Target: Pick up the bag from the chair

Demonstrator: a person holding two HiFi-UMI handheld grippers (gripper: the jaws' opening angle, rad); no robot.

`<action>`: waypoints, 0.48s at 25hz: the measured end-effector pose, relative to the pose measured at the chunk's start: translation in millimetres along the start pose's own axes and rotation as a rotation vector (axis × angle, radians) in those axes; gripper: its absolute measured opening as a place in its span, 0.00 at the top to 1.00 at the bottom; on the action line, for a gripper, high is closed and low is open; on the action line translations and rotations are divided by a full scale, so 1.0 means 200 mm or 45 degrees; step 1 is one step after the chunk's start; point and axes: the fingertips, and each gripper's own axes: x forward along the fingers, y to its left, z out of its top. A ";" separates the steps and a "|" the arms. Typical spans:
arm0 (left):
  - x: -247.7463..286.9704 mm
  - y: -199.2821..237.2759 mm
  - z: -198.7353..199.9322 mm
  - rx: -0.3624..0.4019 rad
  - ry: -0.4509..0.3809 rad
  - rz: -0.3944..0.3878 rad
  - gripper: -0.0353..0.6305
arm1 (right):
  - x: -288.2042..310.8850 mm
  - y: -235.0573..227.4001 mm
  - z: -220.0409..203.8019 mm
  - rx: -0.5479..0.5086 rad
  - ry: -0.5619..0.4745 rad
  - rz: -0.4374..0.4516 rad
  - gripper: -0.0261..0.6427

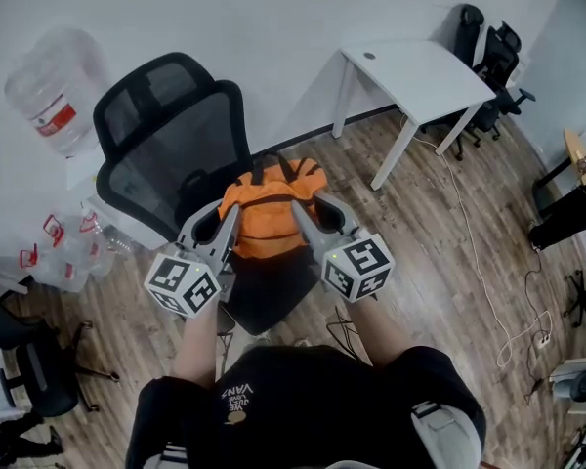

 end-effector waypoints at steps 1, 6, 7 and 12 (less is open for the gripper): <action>0.00 0.00 0.01 0.004 -0.002 0.000 0.85 | 0.00 0.00 0.01 -0.004 -0.001 0.002 0.83; -0.01 -0.03 0.04 0.024 -0.017 0.004 0.85 | -0.01 0.02 0.05 -0.017 -0.015 0.011 0.83; -0.02 -0.03 0.05 0.030 -0.019 0.005 0.85 | -0.02 0.02 0.05 -0.018 -0.020 0.011 0.83; -0.02 -0.05 0.07 0.054 -0.020 0.005 0.85 | -0.03 0.03 0.07 -0.028 -0.028 0.013 0.84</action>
